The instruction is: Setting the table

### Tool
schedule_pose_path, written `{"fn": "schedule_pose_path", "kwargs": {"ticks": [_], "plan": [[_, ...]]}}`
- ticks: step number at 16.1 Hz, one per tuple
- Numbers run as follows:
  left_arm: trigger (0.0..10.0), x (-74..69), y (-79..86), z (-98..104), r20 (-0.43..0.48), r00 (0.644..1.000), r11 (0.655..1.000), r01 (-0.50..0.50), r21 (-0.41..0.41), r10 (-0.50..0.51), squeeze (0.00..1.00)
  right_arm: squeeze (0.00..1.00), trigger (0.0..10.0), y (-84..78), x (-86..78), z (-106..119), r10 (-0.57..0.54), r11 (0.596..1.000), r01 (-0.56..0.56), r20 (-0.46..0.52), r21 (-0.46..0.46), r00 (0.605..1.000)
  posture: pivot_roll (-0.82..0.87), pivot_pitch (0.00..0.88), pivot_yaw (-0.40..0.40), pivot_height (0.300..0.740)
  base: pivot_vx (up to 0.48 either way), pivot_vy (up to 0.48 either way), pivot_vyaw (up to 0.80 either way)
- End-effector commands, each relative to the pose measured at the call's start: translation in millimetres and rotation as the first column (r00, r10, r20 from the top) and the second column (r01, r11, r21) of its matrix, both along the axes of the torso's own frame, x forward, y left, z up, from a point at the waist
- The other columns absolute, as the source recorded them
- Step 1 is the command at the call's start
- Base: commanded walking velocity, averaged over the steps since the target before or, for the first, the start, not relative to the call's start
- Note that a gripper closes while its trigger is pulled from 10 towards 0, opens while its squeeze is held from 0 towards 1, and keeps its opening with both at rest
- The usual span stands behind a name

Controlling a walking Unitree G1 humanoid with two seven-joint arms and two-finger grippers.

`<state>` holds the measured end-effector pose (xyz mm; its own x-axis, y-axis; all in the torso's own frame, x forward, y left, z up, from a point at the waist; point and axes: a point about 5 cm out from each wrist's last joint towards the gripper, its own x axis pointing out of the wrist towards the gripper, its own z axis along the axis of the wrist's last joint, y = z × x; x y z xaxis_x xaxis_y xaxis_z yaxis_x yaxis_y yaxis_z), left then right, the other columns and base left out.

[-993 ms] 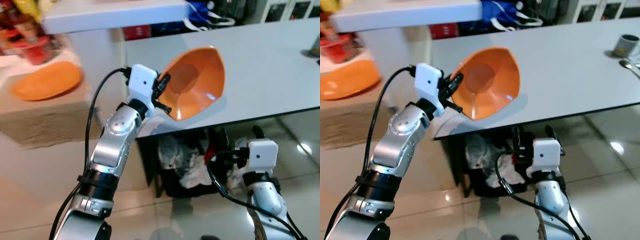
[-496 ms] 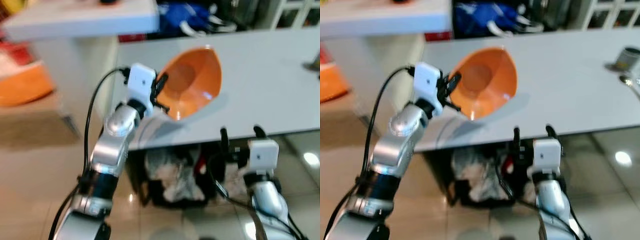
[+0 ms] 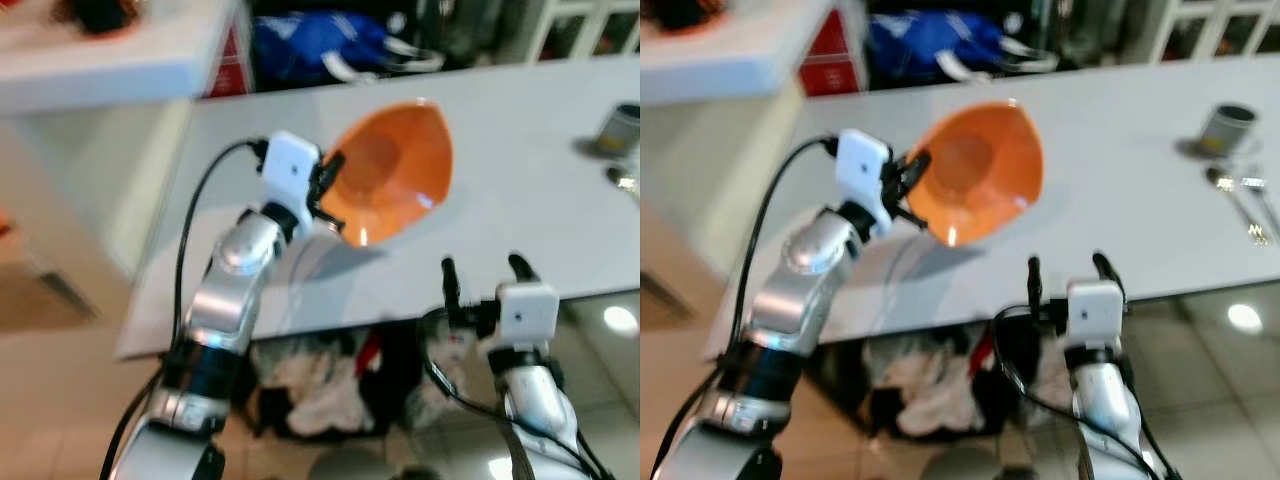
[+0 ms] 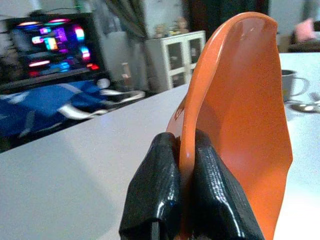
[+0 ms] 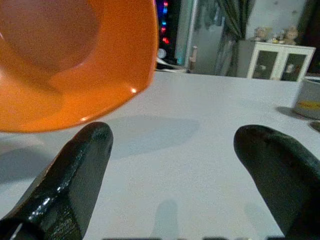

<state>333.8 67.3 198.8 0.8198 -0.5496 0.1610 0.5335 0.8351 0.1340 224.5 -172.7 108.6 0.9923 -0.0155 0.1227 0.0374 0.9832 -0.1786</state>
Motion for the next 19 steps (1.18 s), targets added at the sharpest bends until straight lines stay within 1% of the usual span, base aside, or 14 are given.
{"fn": "schedule_pose_path", "kwargs": {"ticks": [1, 7, 13, 15, 19], "plan": [[0.0, -2.3, -6.6, 14.1, 0.059, 0.998, 0.999, 0.035, -0.02, -0.034, 0.0, 0.0, 10.0, -2.3, 0.9, -0.4, -0.011, 1.0, 0.011, -0.002, -0.007, 1.0, -0.16, 0.0, 0.09, 0.727, 0.311, -0.364, 0.0], [0.0, -5.0, -8.8, 17.8, 0.073, 0.995, 0.997, 0.07, -0.036, -0.067, 0.0, 0.0, 10.0, -0.8, 3.9, -1.2, -0.01, 1.0, 0.01, -0.002, -0.003, 1.0, -0.16, 0.0, 0.092, 0.727, 0.306, -0.368, 0.0], [0.0, -5.0, -9.0, 18.1, 0.075, 0.995, 0.997, 0.073, -0.038, -0.07, 0.0, 0.0, 10.0, -1.6, 4.3, -1.2, -0.008, 1.0, 0.008, -0.002, -0.008, 1.0, -0.16, 0.0, 0.088, 0.727, 0.292, -0.377, 0.0], [0.0, -4.2, -6.3, 18.7, 0.077, 0.995, 0.997, 0.066, -0.042, -0.062, 0.0, 0.0, 10.0, -0.8, 5.0, -2.1, -0.004, 1.0, 0.004, -0.006, -0.01, 1.0, -0.15, 0.0, 0.084, 0.727, 0.292, -0.377, 0.0], [0.0, -6.4, -8.0, 18.5, 0.072, 0.994, 0.995, 0.085, -0.05, -0.081, 0.0, 0.0, 10.0, -0.7, 5.0, -2.5, 0.0, 1.0, -0.001, -0.008, -0.011, 1.0, -0.15, 0.0, 0.085, 0.727, 0.292, -0.377, 0.0]]}}
